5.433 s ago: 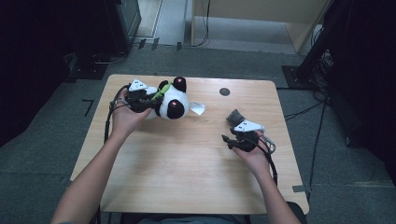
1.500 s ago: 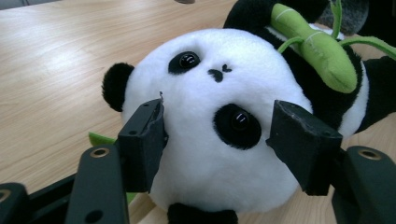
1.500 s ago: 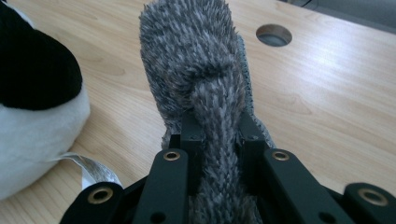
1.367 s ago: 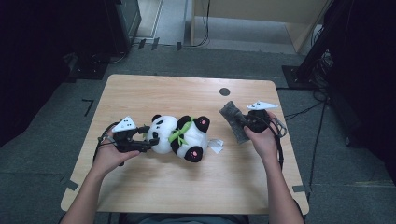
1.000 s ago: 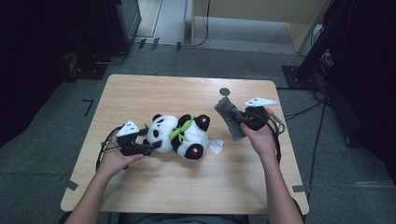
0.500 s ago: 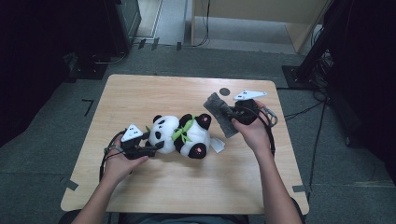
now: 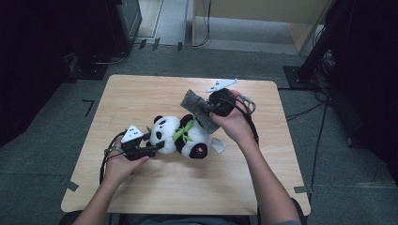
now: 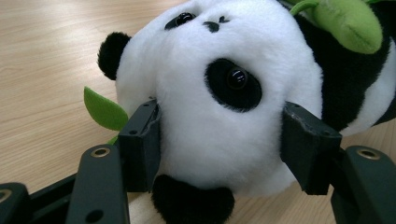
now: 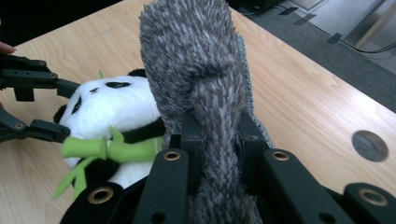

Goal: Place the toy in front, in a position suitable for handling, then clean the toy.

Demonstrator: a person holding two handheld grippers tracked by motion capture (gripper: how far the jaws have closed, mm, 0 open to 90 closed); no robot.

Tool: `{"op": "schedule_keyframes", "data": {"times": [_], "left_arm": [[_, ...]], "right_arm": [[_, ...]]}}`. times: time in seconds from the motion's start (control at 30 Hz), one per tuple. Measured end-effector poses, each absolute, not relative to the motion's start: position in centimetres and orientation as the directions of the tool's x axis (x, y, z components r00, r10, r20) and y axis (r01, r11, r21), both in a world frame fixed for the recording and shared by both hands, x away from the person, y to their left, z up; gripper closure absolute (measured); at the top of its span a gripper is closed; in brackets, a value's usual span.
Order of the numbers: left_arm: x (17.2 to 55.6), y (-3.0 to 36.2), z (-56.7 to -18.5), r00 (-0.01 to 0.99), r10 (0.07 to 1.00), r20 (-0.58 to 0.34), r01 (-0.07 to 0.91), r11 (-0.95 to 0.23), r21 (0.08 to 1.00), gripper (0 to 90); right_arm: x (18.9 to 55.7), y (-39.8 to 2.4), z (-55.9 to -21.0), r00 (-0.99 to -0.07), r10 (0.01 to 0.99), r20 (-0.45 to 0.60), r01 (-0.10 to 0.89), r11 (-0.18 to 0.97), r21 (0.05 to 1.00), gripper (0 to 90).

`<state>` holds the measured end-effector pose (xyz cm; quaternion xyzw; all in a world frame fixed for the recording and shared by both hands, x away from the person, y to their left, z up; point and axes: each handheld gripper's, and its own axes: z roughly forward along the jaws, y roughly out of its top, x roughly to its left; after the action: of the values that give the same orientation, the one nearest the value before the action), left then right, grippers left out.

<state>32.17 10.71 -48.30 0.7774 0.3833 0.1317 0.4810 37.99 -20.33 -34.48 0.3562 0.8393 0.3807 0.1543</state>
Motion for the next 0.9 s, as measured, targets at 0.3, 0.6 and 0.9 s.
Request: {"op": "schedule_keyframes", "data": {"times": [0.3,0.6,0.9], "left_arm": [[32.2,10.7,-48.2,0.671,0.723,-0.163,0.47,-0.245,0.848,36.6],[32.2,10.7,-48.3,0.669,0.725,-0.164,0.47,-0.241,0.849,37.1],[32.2,10.6,-48.2,0.668,0.727,-0.159,0.469,-0.245,0.849,37.7]], "right_arm": [[39.0,-17.5,-35.3,-0.725,0.688,0.004,0.479,0.5,0.721,79.0],[40.3,-15.2,-36.0,-0.737,0.675,0.02,0.494,0.519,0.697,79.0],[41.0,-11.5,-35.5,-0.784,0.619,0.044,0.468,0.543,0.697,79.1]]}}
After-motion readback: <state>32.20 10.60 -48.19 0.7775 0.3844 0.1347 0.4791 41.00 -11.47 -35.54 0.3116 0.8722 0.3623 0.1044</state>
